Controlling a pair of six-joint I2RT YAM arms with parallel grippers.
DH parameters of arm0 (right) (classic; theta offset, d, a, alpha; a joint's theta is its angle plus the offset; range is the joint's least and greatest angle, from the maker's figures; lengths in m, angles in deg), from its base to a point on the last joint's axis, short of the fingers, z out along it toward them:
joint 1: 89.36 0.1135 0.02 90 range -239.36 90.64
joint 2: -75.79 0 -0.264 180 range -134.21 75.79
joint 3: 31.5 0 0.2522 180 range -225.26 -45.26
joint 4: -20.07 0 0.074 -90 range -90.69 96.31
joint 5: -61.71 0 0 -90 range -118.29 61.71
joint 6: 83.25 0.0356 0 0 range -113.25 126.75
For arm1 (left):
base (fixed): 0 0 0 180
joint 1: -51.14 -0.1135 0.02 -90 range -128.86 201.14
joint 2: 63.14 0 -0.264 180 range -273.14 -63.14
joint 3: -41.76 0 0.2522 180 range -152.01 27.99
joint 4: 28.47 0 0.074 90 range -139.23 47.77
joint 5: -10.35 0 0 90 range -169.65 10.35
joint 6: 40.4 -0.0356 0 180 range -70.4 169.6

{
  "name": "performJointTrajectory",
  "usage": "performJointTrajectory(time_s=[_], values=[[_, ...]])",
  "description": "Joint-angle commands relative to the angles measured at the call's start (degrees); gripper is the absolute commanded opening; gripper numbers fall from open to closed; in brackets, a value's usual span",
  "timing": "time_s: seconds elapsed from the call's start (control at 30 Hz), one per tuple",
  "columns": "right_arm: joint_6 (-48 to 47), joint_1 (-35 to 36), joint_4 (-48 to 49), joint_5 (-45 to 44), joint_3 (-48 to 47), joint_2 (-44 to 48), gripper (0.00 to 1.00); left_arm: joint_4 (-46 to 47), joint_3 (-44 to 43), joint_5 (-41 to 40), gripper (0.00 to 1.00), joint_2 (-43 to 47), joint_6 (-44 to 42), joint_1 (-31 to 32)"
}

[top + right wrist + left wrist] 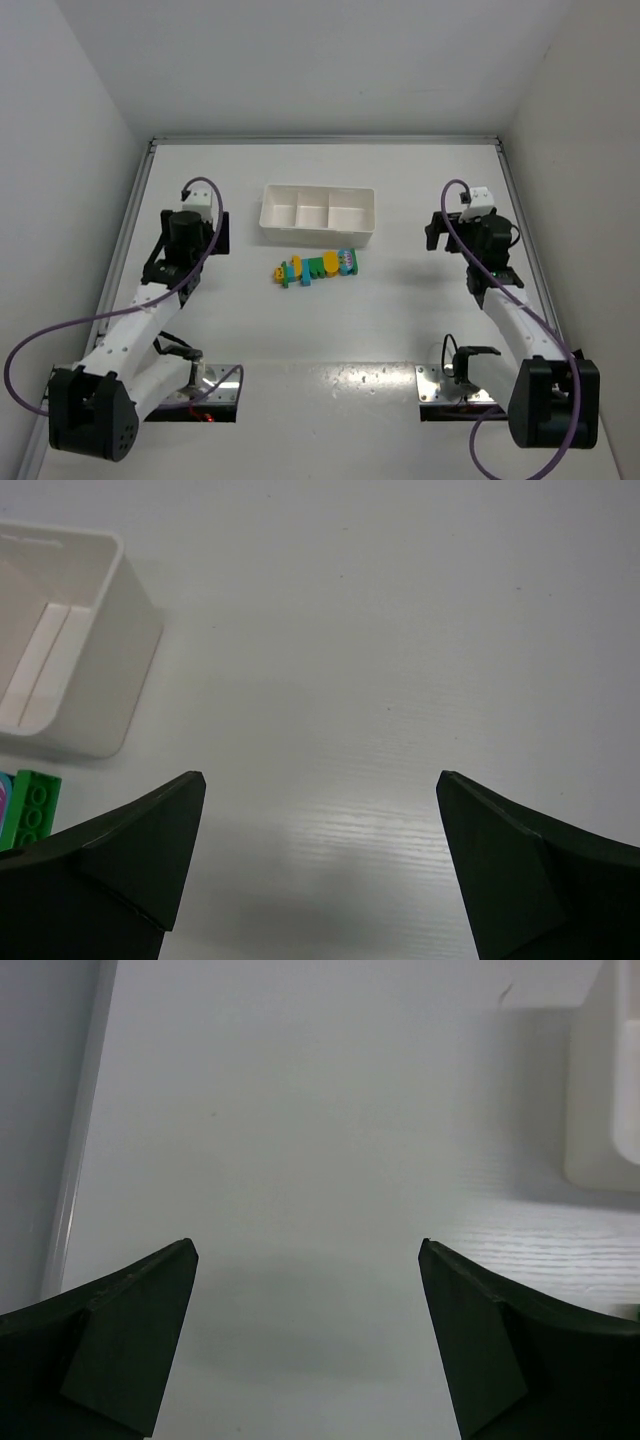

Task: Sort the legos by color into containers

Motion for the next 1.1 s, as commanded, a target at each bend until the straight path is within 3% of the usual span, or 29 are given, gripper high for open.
performJointTrajectory(time_s=[0.0, 0.17, 0.23, 0.3, 0.37, 0.5, 0.57, 0.67, 0.73, 0.8, 0.97, 1.07], values=[[3.82, -0.97, 10.54, -0.32, 2.79, -1.31, 1.00, 4.44, 0.05, 8.04, 1.00, 5.98, -1.36, -0.03], [-0.84, 0.00, 2.94, 3.98, -0.89, -7.43, 1.00, -4.35, -3.55, 31.05, 1.00, 8.19, -14.02, 0.50], [-0.84, 0.00, 3.88, 4.59, 0.06, -7.46, 1.00, -6.29, -3.55, 34.08, 1.00, 9.24, -14.03, 1.02], [-4.60, 0.00, 8.34, 3.38, 2.34, -5.89, 1.00, -6.29, -3.55, 34.80, 1.00, 9.94, -14.03, 1.72], [-2.52, 0.52, 10.04, 3.37, 2.36, -5.36, 1.00, -5.59, -3.55, 33.23, 1.00, 9.95, -12.36, 2.25], [-3.82, 0.52, -2.42, 9.86, -8.42, -9.83, 1.00, -6.89, -4.08, 37.31, 1.00, 8.29, -14.46, 2.26], [-7.05, 1.13, -6.64, 14.78, -11.86, -10.44, 1.00, -8.75, -4.08, 41.98, 0.94, 8.28, -17.71, 3.47], [-7.60, 1.14, -12.71, 18.48, -14.60, -12.38, 1.00, -10.50, -4.69, 43.50, 0.76, 4.60, -20.96, 6.20], [-9.09, 1.66, -15.69, 20.14, -15.40, -12.90, 1.00, -11.12, -6.19, 43.50, 0.72, 1.62, -22.11, 10.06], [-10.49, 1.67, -18.07, 21.64, -16.98, -13.52, 1.00, -11.13, -8.29, 43.50, 0.72, -3.48, -23.44, 13.92], [-12.61, 2.19, -23.87, 23.67, -19.61, -14.57, 1.00, -7.37, -10.23, 42.98, 0.86, -11.05, -26.25, 19.47], [-13.31, 2.19, -25.46, 24.20, -19.62, -14.58, 1.00, -4.11, -11.55, 41.65, 0.89, -14.91, -27.39, 23.17]])
